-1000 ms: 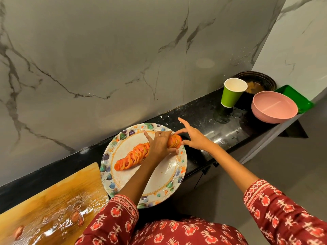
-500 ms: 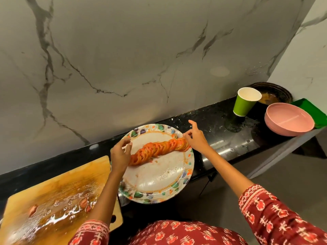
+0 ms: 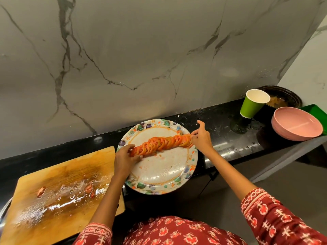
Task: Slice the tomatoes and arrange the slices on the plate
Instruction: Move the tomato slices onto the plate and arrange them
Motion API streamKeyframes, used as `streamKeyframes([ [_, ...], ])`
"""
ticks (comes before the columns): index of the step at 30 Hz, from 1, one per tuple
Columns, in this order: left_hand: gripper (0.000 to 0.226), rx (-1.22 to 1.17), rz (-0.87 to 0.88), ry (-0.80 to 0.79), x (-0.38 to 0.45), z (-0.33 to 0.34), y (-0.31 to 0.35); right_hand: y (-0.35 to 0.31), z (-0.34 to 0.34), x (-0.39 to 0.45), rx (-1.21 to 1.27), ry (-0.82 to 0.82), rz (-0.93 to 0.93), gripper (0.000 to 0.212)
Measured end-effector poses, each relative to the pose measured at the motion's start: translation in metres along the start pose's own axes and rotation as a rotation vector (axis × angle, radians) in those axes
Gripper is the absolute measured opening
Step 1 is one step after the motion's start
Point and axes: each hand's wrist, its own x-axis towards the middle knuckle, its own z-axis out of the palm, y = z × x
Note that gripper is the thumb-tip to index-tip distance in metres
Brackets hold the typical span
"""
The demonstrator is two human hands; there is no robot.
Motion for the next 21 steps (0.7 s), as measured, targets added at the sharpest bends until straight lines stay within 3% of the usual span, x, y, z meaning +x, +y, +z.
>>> streamKeyframes([
  [7,0.052,0.028,0.009,0.055,0.007,0.008,0.002,-0.005,0.003,0.009,-0.02,-0.015,-0.015,0.066],
  [10,0.053,0.022,0.01,0.054,0.009,0.009,0.005,-0.001,0.005,0.01,-0.166,0.018,-0.164,0.064],
  [13,0.059,0.015,0.012,0.063,0.008,0.008,0.003,-0.003,0.01,0.011,-0.286,-0.134,-0.341,0.074],
  [17,0.05,-0.008,0.074,0.074,0.006,0.008,-0.004,-0.013,0.023,0.008,-0.441,-0.376,-0.437,0.094],
  [21,0.042,-0.004,0.088,0.102,0.008,0.009,-0.007,-0.018,0.031,0.01,-0.513,-0.427,-0.478,0.093],
])
